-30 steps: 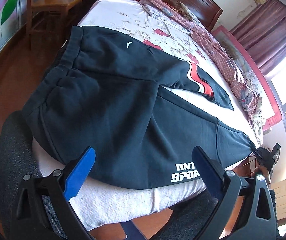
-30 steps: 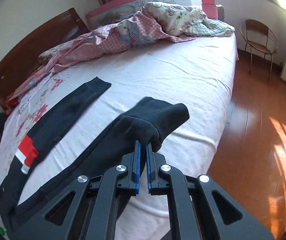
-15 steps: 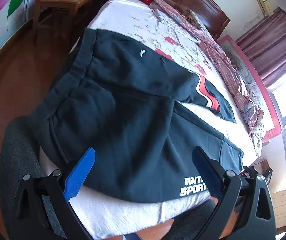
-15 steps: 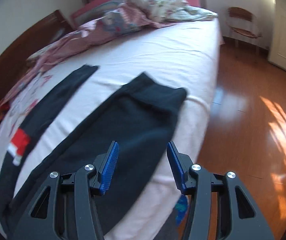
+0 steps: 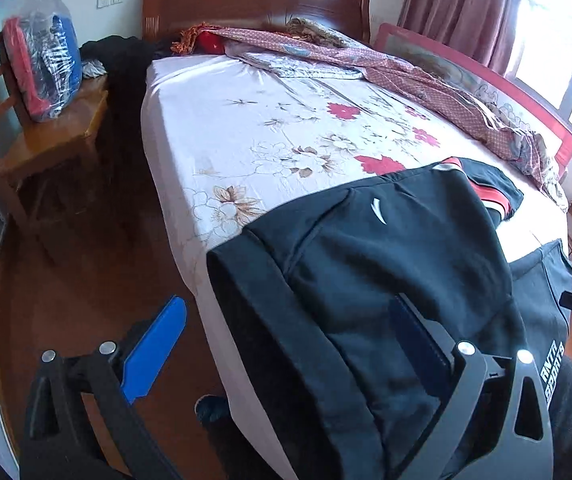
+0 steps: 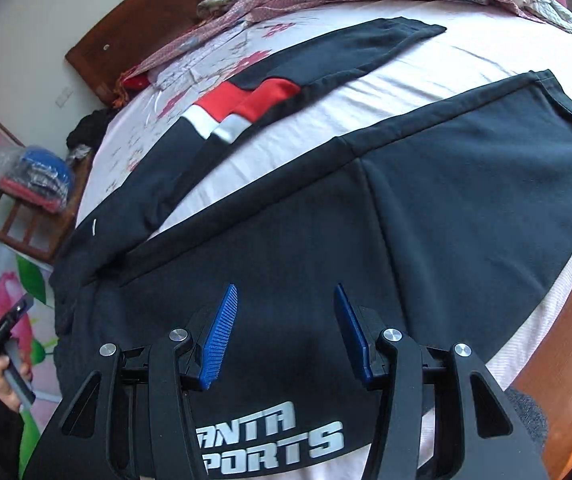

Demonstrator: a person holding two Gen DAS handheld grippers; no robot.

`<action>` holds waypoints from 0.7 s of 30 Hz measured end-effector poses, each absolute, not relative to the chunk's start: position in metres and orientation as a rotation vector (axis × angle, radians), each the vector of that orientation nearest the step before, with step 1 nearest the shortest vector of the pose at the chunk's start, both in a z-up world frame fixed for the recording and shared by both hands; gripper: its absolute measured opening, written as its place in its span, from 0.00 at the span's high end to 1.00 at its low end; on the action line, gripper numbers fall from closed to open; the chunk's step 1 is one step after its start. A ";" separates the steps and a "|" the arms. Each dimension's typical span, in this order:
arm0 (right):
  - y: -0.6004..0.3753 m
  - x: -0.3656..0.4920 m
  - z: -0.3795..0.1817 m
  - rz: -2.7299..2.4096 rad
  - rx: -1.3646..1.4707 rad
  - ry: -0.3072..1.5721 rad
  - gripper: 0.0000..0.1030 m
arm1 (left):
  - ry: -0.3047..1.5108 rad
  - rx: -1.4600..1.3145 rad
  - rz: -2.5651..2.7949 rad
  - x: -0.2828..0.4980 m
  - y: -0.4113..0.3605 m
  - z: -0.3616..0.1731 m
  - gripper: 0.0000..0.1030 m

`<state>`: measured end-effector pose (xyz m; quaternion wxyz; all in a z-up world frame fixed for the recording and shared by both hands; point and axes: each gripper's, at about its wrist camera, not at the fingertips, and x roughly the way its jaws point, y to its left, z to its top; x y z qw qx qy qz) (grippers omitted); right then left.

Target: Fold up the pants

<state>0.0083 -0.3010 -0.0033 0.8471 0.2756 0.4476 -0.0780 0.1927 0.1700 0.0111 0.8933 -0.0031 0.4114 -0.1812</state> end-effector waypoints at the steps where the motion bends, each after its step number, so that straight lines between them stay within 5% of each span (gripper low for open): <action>1: -0.297 0.011 -0.002 -0.167 0.571 0.953 0.52 | 0.848 -0.002 -0.380 0.203 0.172 0.005 0.02; 4: -0.289 0.022 0.000 -0.151 0.569 0.990 0.52 | 0.852 0.003 -0.395 0.225 0.177 -0.012 0.04; 12: -0.265 0.054 -0.007 -0.125 0.544 1.063 0.52 | 0.882 -0.036 -0.513 0.247 0.180 -0.037 0.27; 17: -0.249 0.069 -0.013 -0.067 0.538 1.093 0.52 | 0.861 -0.043 -0.503 0.241 0.182 -0.030 0.69; 21: -0.249 0.081 -0.008 -0.060 0.534 1.090 0.52 | 0.879 -0.046 -0.472 0.238 0.177 -0.027 0.88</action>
